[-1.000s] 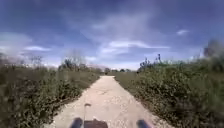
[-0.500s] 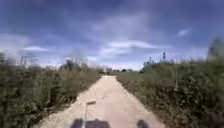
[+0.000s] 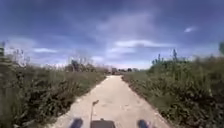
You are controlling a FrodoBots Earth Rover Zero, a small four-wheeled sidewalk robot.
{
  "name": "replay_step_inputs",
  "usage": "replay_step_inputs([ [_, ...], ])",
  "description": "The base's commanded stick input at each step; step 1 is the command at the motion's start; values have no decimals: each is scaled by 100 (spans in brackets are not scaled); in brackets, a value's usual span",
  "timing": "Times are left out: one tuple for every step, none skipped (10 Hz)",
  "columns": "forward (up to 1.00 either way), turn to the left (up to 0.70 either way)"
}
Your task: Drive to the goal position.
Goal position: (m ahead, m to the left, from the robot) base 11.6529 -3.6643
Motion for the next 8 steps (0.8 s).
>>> replay_step_inputs([
  [100, -17],
  [100, -40],
  [100, -10],
  [100, 0],
  [100, 0],
  [100, -25],
  [100, -40],
  [100, -39],
])
